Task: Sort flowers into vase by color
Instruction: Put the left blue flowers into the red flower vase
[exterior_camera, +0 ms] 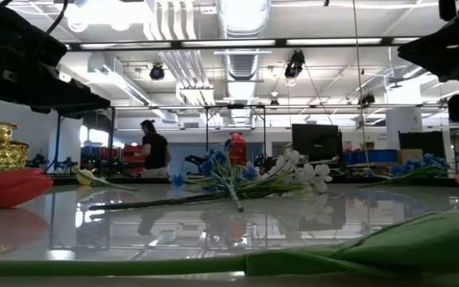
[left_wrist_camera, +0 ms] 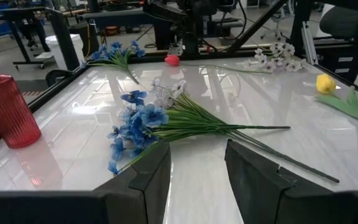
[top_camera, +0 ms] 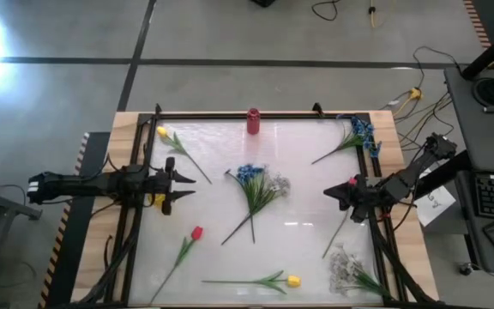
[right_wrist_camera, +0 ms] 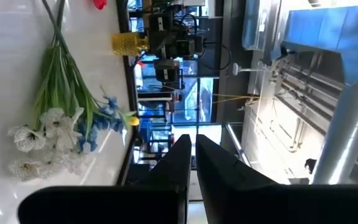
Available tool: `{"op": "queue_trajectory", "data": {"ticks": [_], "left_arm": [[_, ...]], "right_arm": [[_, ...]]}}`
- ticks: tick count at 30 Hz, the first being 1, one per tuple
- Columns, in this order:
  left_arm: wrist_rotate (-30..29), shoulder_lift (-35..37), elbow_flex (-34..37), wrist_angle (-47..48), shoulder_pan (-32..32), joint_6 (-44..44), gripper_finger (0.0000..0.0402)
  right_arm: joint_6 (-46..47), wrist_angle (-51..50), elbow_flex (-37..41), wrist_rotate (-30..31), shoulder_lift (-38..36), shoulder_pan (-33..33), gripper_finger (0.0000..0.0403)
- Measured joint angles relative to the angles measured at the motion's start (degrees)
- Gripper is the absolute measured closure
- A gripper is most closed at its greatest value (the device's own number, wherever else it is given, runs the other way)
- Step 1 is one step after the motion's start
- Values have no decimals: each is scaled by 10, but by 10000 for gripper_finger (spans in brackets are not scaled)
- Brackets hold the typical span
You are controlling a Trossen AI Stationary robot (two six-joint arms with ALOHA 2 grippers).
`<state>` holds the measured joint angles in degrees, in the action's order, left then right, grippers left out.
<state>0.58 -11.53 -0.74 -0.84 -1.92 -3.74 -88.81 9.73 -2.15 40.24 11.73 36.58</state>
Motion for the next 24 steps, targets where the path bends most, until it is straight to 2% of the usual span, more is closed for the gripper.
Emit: {"op": "queue_trajectory", "data": {"ticks": [3, 5, 12, 16, 19, 24], "left_arm": [[0, 0, 0, 0, 0, 0, 260], [0, 0, 0, 0, 0, 0, 260], [0, 0, 0, 0, 0, 0, 261], [0, 0, 0, 0, 0, 0, 260], [0, 0, 0, 0, 0, 0, 261], [0, 0, 0, 0, 0, 0, 260]], "right_arm": [[69, 5, -1, -39, 0, 0, 385], [149, 5, -1, -52, 1, 0, 385], [660, 9, -1, -62, 1, 0, 385], [889, 8, -2, -62, 0, 0, 385], [991, 12, -2, -54, 1, -1, 385], [1068, 35, -2, -43, 1, -1, 385]]}}
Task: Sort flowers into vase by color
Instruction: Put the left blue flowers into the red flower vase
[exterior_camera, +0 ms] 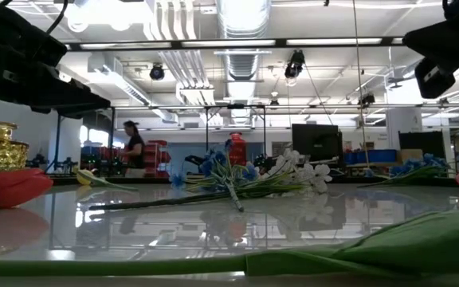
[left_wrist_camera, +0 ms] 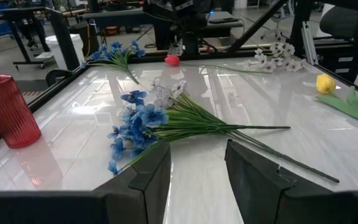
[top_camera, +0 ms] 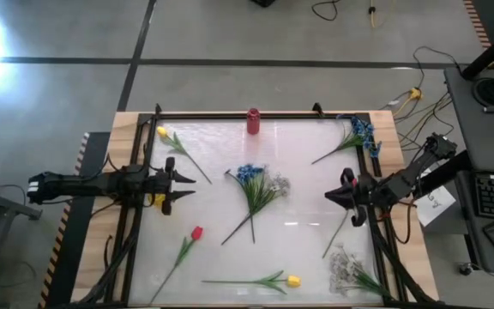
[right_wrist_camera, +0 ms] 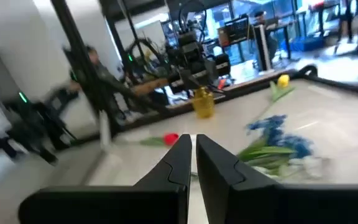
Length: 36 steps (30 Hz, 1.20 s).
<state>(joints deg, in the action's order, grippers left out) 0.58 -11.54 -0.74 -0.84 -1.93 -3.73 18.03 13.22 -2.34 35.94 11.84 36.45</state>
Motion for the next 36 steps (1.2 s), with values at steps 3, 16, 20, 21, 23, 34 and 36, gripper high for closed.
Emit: {"op": "queue_trajectory", "data": {"ticks": [3, 16, 20, 21, 23, 34, 36], "left_arm": [[0, 0, 0, 0, 0, 0, 260], [0, 0, 0, 0, 0, 0, 260], [0, 0, 0, 0, 0, 0, 261], [0, 0, 0, 0, 0, 0, 260], [0, 0, 0, 0, 0, 0, 260], [0, 0, 0, 0, 0, 0, 260], [0, 0, 0, -1, 0, 0, 260]], "right_arm": [[72, 34, 0, 5, -1, 0, 385], [169, 98, -45, 111, 44, -1, 385], [187, 96, -96, 169, 124, -1, 385], [191, 96, -109, 181, 151, -1, 385], [212, 94, -136, 197, 210, -3, 385], [385, 3, -314, 185, 523, -48, 385], [397, -8, -348, 177, 568, -58, 385]]}}
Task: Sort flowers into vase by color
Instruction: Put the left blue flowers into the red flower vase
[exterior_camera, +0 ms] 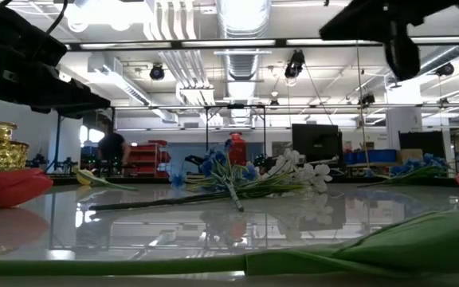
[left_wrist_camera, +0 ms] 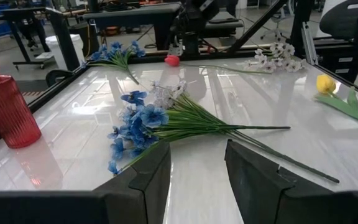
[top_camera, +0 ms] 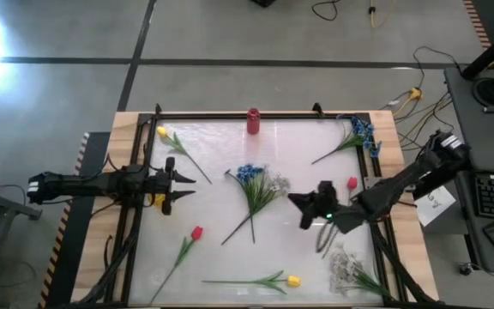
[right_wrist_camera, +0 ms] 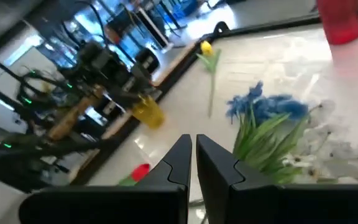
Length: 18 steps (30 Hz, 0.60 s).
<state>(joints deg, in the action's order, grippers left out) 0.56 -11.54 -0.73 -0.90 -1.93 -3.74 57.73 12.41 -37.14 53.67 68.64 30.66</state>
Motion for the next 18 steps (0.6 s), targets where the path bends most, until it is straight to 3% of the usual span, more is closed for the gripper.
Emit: {"op": "queue_trajectory", "data": {"ticks": [6, 9, 14, 18], "left_arm": [[0, 0, 0, -2, 0, 0, 260], [0, 0, 0, -2, 0, 0, 260], [0, 0, 0, -9, 0, -3, 260], [0, -2, 0, -34, 0, 20, 260]], "right_arm": [[-56, 0, -87, -149, 124, -57, 385], [-46, -31, -129, -184, 176, -87, 376], [-43, -153, -219, -255, 240, -142, 313], [-45, -242, -290, -252, 299, -180, 246]]}}
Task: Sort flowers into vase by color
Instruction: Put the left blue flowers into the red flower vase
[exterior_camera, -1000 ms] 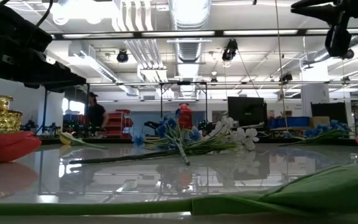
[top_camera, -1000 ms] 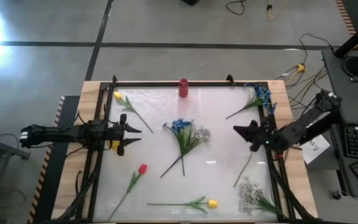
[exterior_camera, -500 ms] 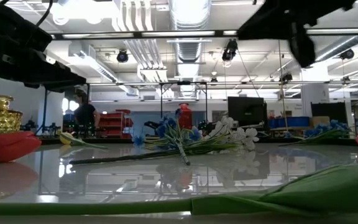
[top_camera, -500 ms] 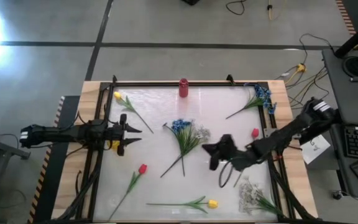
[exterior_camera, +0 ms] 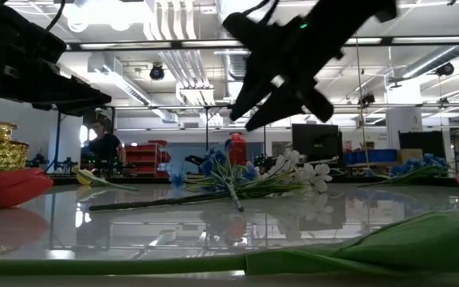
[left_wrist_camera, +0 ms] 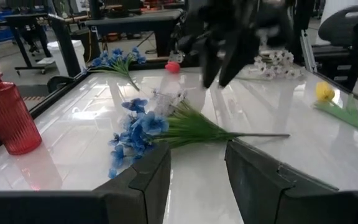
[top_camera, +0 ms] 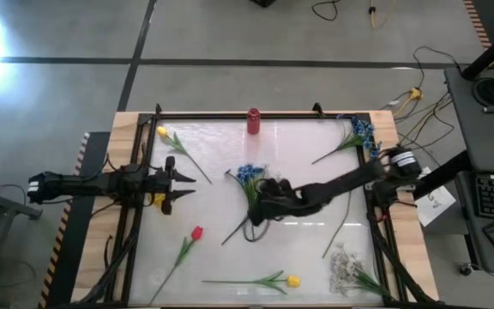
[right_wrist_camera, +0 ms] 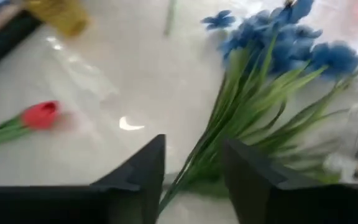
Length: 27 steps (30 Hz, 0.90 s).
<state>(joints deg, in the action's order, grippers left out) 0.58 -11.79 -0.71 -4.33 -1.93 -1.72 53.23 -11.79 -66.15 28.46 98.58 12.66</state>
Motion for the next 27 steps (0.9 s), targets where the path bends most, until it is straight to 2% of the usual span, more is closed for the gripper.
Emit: {"op": "queue_trajectory", "data": {"ticks": [2, 6, 9, 15, 20, 23, 27], "left_arm": [[0, -1, 0, -39, 0, 89, 260], [0, -1, 0, -126, 0, 351, 260], [0, -1, 0, -163, 0, 425, 261], [1, -1, 0, -199, 0, 448, 260], [4, -2, -7, -224, 0, 413, 260], [-3, -11, -42, -182, 0, 387, 260], [-40, -28, -113, -43, -1, 372, 260]], "right_arm": [[-6, -30, -34, -1, 28, -18, 223], [-13, -49, -76, -26, 88, -44, 208], [1, -56, -104, -49, 126, -58, 213], [38, -124, -154, -49, 177, -68, 234], [33, -149, -190, -46, 202, -68, 268], [41, -152, -202, -32, 214, -69, 306], [68, -149, -209, -19, 219, -72, 371]]}}
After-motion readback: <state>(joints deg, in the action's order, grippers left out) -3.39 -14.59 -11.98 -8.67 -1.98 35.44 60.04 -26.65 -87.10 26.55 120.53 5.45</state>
